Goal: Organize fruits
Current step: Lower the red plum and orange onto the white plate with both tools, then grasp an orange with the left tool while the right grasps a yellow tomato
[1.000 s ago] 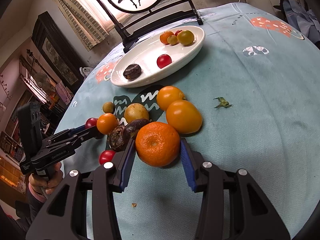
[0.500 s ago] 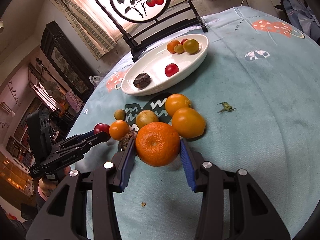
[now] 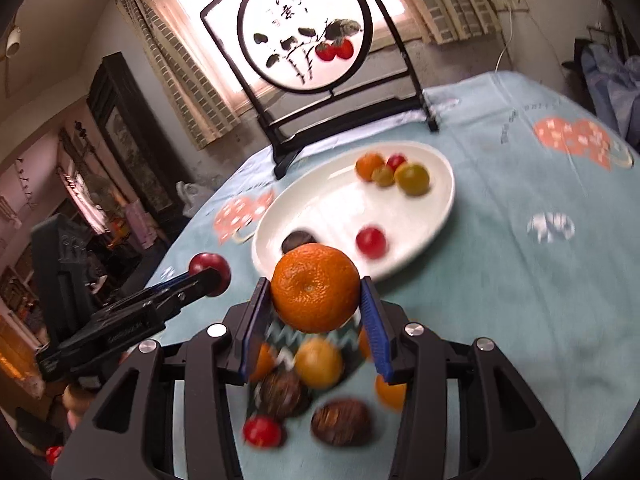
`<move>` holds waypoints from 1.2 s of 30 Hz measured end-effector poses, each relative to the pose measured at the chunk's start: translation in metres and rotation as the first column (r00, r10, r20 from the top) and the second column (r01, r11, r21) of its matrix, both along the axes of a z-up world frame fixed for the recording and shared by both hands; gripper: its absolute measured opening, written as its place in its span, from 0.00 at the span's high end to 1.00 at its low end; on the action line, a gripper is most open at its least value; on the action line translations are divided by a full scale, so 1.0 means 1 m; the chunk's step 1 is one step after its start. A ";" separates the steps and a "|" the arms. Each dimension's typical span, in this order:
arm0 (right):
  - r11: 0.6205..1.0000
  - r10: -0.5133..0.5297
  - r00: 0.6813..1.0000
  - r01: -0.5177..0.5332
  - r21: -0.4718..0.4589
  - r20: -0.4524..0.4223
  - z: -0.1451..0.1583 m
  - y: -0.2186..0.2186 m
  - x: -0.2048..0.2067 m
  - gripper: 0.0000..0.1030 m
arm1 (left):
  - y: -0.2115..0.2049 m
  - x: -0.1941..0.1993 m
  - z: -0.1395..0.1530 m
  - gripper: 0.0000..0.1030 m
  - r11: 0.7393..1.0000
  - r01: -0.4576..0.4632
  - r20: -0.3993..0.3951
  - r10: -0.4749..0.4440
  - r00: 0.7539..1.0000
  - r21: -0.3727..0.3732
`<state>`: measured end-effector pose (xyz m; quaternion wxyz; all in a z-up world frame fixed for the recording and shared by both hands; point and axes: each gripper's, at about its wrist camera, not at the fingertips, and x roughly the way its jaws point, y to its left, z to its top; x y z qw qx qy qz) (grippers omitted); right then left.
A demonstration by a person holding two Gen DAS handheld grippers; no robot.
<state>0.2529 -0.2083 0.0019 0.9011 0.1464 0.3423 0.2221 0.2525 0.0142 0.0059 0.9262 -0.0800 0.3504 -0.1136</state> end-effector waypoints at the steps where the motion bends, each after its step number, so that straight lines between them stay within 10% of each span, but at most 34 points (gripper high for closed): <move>1: 1.000 -0.013 1.000 0.013 -0.015 0.001 0.000 0.003 0.010 0.56 | -0.003 0.011 -0.001 0.61 1.000 -0.004 -0.009 0.004 1.000 -0.002; 12: 0.995 -0.014 0.997 0.006 -0.101 -0.080 -0.022 0.015 0.067 0.53 | -0.008 0.075 -0.017 0.59 0.997 -0.070 -0.071 0.073 0.995 0.032; 15: 0.997 -0.005 0.996 -0.002 -0.079 -0.088 -0.022 0.012 0.065 0.53 | -0.008 0.070 -0.014 0.24 0.993 -0.105 -0.039 0.107 0.994 0.054; 21: 0.998 -0.007 0.998 0.002 -0.069 -0.069 -0.015 0.002 0.046 0.50 | 0.000 0.037 0.000 0.06 0.979 -0.177 0.029 0.175 0.984 0.103; 36: 0.999 -0.025 0.997 0.021 -0.044 -0.079 -0.015 -0.026 -0.009 0.49 | 0.005 -0.015 -0.015 0.05 0.949 -0.195 0.027 0.195 0.980 0.249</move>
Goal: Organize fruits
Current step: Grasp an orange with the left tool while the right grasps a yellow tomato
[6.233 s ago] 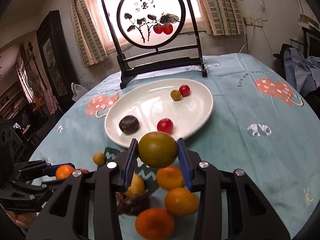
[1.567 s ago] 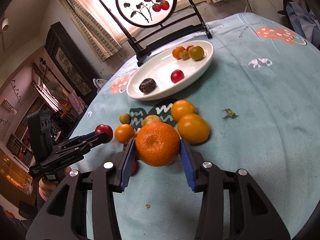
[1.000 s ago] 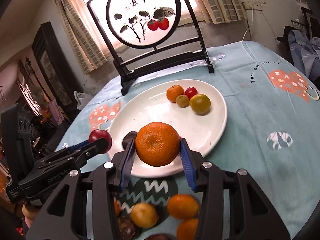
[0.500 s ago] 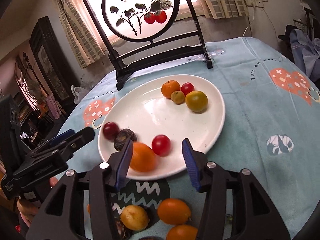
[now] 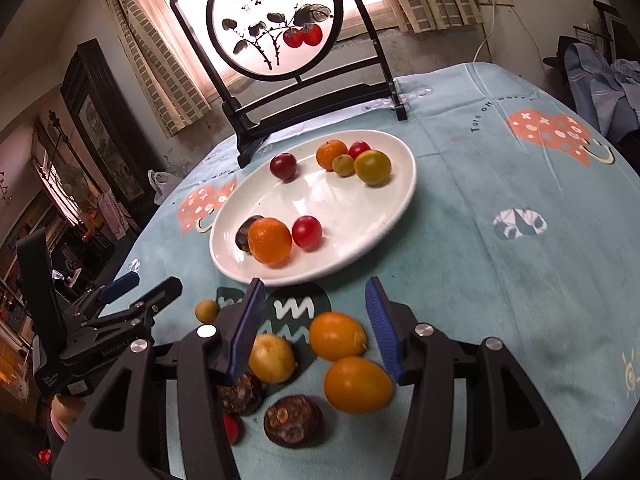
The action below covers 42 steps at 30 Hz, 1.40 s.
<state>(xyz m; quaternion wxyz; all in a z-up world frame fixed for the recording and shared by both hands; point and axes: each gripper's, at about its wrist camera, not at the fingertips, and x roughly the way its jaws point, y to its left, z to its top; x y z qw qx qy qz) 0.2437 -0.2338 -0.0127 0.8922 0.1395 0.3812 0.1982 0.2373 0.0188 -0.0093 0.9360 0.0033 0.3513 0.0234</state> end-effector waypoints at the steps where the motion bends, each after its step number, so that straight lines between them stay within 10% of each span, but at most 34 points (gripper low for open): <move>1: 1.000 0.000 1.000 0.000 0.000 -0.003 -0.001 -0.002 -0.003 0.49 | 0.001 -0.002 0.000 0.05 1.000 0.002 -0.002 -0.002 1.000 0.001; 42: 0.976 0.032 0.998 -0.041 -0.215 -0.049 -0.034 0.009 -0.025 0.51 | 0.015 -0.014 0.003 0.05 0.999 -0.020 -0.018 0.020 1.000 -0.030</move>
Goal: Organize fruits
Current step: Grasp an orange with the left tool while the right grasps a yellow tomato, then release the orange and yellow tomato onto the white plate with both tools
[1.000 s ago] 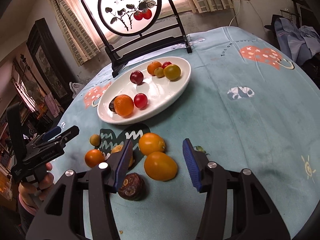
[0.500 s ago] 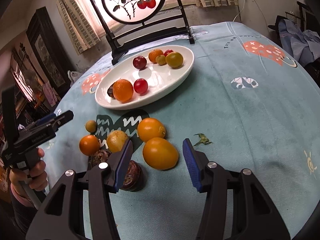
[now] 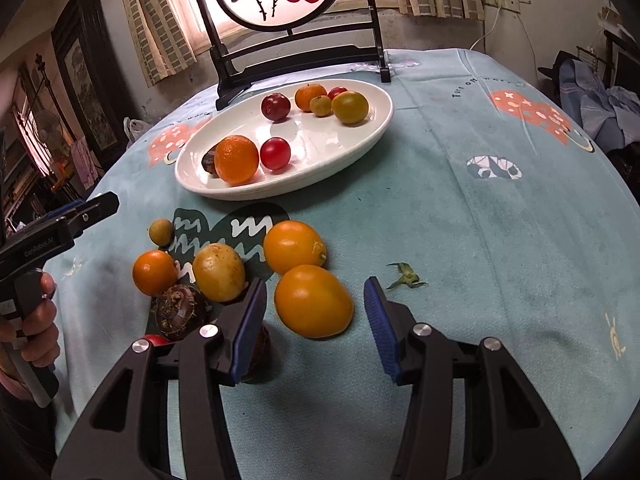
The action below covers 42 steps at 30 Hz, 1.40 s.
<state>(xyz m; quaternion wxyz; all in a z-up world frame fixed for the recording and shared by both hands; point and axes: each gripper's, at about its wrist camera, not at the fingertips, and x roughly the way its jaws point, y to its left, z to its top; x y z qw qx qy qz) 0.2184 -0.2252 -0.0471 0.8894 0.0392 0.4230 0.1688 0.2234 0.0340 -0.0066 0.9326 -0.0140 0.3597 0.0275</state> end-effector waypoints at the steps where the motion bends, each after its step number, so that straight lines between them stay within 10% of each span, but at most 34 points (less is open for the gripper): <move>1: 1.000 0.001 1.000 -0.001 -0.006 0.001 0.000 0.001 0.000 0.51 | 0.000 0.000 0.000 0.05 1.000 0.001 -0.001 -0.001 1.000 0.002; 12: 1.000 -0.002 1.000 0.002 -0.010 -0.004 -0.003 -0.001 0.003 0.61 | -0.001 -0.002 -0.003 0.05 1.000 0.024 -0.012 -0.024 1.000 -0.012; 17: 0.996 -0.065 0.998 0.066 0.052 -0.026 -0.002 -0.017 0.007 0.60 | -0.011 -0.007 -0.006 0.07 0.961 0.229 -0.035 -0.237 0.971 -0.154; 23: 0.997 -0.064 0.997 0.065 0.039 -0.032 -0.003 -0.015 0.007 0.60 | -0.043 -0.011 -0.021 0.39 0.914 0.374 -0.105 -0.393 0.914 -0.157; 42: 0.996 -0.067 0.997 0.069 0.051 -0.030 0.000 -0.017 0.004 0.60 | -0.043 0.000 -0.040 0.62 0.920 0.347 -0.189 -0.380 0.906 -0.185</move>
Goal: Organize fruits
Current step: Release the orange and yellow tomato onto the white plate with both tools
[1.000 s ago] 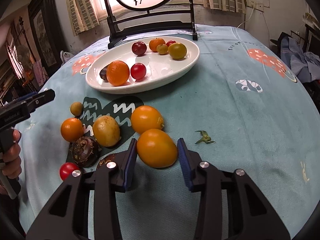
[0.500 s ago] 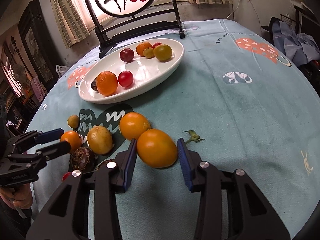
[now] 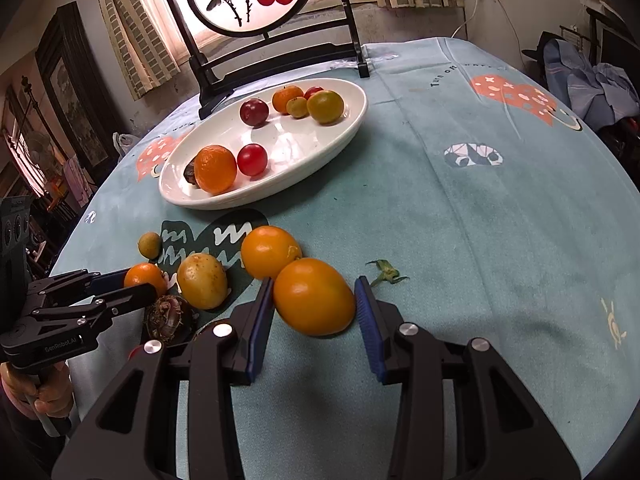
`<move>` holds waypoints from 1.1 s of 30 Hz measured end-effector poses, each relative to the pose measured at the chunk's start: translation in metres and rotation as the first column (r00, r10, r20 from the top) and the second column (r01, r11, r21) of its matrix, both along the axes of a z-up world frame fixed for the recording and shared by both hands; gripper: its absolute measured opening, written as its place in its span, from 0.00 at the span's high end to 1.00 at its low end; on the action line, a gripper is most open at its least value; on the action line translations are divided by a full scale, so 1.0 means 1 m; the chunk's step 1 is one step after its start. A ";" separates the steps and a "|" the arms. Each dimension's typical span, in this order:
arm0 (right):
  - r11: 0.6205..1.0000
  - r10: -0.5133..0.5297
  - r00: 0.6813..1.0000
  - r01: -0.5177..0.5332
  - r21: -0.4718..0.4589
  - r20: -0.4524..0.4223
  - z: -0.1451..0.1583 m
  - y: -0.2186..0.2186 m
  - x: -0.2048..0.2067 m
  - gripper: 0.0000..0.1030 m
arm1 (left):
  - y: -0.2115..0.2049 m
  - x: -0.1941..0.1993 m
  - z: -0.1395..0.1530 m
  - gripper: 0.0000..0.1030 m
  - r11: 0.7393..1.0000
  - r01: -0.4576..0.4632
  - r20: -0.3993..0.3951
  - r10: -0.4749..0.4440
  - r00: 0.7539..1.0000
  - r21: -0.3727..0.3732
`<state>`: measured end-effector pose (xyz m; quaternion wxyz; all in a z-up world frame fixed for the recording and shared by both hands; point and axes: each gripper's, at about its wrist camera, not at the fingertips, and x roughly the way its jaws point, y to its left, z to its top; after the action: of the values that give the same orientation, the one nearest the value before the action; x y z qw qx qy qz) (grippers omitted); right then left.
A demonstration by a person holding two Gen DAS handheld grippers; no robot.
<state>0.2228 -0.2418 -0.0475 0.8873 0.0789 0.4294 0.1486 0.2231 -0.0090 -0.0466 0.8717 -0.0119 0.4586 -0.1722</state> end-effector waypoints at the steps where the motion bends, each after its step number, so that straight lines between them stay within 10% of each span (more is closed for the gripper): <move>1: 1.000 -0.003 1.000 0.003 0.002 0.008 0.001 0.000 0.000 0.60 | 0.001 0.000 0.001 0.62 1.000 -0.004 0.004 0.004 1.000 -0.002; 11: 0.998 -0.015 0.972 -0.001 0.069 0.236 0.043 0.017 0.021 0.60 | 0.022 0.031 0.044 0.62 0.977 -0.129 0.143 0.154 0.978 -0.167; 23: 0.999 0.033 0.985 -0.037 0.018 0.167 0.024 0.046 0.099 0.60 | 0.035 0.113 0.028 0.62 0.954 -0.275 0.098 0.286 0.953 -0.117; 27: 0.999 0.046 0.985 -0.049 0.016 0.165 0.029 0.043 0.092 0.58 | 0.039 0.103 0.033 0.19 0.945 -0.309 0.118 0.321 0.940 -0.106; 33: 0.999 0.051 0.983 -0.052 0.003 0.175 0.038 0.035 0.066 0.58 | 0.055 0.071 0.045 0.14 0.931 -0.336 0.125 0.354 0.927 -0.143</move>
<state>0.2887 -0.2066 -0.0097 0.9171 0.0579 0.3512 0.1796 0.2945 0.0462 -0.0020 0.9179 -0.1314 0.3719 -0.0434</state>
